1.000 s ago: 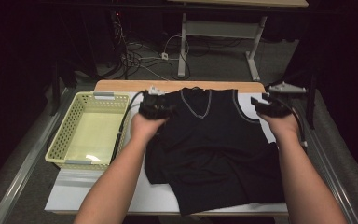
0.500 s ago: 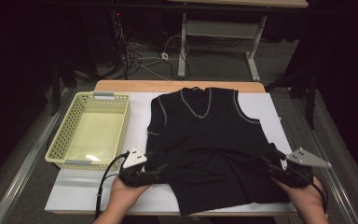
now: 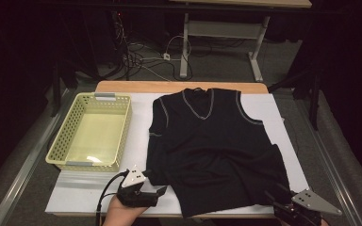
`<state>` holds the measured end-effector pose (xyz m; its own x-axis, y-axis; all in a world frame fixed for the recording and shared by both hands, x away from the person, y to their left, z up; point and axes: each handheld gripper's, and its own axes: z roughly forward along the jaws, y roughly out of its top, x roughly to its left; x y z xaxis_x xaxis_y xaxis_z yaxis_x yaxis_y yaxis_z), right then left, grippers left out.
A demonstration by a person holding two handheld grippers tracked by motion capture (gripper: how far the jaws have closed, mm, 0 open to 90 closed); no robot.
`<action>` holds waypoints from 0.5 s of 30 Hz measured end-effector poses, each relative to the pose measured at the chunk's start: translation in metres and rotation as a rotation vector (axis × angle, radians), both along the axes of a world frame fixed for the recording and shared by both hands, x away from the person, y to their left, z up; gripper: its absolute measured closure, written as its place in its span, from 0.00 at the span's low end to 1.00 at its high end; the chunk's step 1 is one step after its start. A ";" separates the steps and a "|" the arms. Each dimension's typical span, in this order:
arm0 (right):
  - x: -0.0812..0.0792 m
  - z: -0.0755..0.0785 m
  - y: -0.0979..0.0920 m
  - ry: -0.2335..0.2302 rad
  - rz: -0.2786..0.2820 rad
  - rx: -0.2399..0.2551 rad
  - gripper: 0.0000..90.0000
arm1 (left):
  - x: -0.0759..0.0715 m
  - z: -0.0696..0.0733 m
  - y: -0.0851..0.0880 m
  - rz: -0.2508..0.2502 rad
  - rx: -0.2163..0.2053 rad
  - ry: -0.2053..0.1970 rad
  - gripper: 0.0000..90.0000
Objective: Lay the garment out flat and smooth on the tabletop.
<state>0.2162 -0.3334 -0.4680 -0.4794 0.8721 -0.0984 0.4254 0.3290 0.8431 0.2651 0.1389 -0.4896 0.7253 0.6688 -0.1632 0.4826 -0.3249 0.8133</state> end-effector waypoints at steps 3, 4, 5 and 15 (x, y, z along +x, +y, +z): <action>0.002 -0.003 -0.003 0.004 0.000 0.002 0.55 | -0.004 0.002 -0.008 -0.057 -0.026 -0.002 0.38; 0.002 -0.005 -0.004 0.012 0.000 0.006 0.55 | -0.005 0.002 -0.012 -0.080 -0.021 0.003 0.41; 0.002 -0.006 -0.005 0.016 0.002 0.007 0.55 | -0.006 0.002 -0.017 -0.098 -0.009 0.009 0.43; 0.002 -0.009 0.001 0.027 0.012 -0.003 0.55 | 0.003 -0.002 -0.056 -0.162 0.125 0.084 0.53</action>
<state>0.2178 -0.3322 -0.4772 -0.4921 0.8661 -0.0874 0.4442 0.3362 0.8304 0.2685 0.0833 -0.4917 0.8124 0.5632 -0.1508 0.4804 -0.5000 0.7206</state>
